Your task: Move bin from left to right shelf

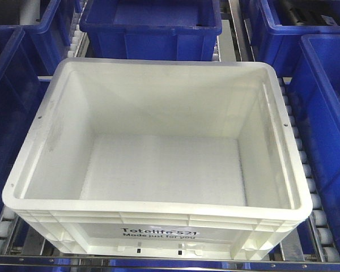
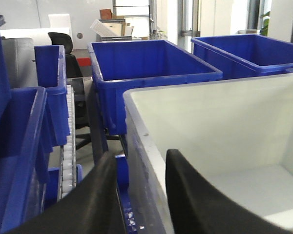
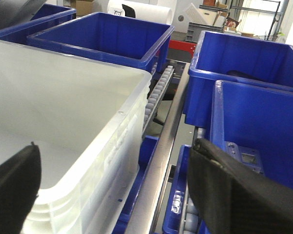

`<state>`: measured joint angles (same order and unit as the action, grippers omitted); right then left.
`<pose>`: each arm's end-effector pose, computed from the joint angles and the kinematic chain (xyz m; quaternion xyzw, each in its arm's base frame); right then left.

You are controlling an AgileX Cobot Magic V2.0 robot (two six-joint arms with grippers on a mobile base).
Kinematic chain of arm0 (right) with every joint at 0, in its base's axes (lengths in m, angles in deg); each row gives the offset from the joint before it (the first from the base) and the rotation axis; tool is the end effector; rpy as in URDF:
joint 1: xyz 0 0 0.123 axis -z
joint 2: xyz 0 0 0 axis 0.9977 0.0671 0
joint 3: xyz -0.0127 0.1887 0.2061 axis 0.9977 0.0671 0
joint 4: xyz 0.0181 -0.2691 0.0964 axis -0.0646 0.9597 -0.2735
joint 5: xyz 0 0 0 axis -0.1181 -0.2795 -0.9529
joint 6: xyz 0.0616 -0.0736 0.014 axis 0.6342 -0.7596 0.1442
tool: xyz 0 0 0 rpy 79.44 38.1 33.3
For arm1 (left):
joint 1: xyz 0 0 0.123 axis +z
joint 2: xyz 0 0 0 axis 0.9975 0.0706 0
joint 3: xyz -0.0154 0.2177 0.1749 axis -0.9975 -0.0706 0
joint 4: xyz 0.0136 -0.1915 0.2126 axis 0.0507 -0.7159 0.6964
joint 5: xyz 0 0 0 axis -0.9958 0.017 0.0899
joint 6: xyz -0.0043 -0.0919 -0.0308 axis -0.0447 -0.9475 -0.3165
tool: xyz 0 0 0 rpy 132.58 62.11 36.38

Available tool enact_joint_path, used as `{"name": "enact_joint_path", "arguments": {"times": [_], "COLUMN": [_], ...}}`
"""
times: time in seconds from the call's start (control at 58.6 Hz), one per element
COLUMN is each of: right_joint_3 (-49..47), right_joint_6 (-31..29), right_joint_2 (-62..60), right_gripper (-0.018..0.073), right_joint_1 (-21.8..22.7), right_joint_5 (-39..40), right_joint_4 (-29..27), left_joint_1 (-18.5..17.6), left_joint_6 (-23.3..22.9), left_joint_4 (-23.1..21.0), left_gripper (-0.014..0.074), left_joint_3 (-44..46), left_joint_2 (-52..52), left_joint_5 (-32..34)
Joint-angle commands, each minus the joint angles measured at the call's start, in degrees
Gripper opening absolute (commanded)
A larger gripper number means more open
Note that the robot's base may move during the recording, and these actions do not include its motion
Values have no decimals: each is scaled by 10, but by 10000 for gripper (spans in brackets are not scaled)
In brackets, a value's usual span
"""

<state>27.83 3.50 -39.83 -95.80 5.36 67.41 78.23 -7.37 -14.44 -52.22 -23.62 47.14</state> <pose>0.0596 0.0229 0.3072 -0.1465 0.7035 0.0647 0.6924 0.0946 -0.0226 0.2919 0.0735 0.6980 -0.0925 0.7062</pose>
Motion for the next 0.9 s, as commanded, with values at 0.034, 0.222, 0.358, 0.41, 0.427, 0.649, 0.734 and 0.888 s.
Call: {"name": "enact_joint_path", "arguments": {"times": [0.034,0.222,0.358,0.41,0.427,0.649,0.734,0.888], "right_joint_3": [-13,-13,-13,-13,-13,-13,-13,-13], "right_joint_6": [12,77,155,170,177,180,180,180], "right_joint_2": [11,11,11,11,11,11,11,11], "right_gripper": [585,585,585,585,585,585,585,585], "right_joint_1": [0,0,0,0,0,0,0,0], "right_joint_5": [39,44,43,40,40,38,38,38], "right_joint_4": [22,103,176,193,198,198,198,198], "left_joint_1": [-3,-3,-3,-3,-3,-3,-3,-3], "left_joint_6": [-2,-2,-2,-2,-1,0,0,0], "left_joint_4": [-8,-8,-8,-8,-8,-7,-7,-7], "left_gripper": [237,237,237,237,237,237,237,237], "left_joint_3": [6,6,6,6,6,6,6,6], "left_joint_2": [16,16,16,16,16,16,16,16], "left_joint_5": [70,70,75,78,79,80,80,80]}}
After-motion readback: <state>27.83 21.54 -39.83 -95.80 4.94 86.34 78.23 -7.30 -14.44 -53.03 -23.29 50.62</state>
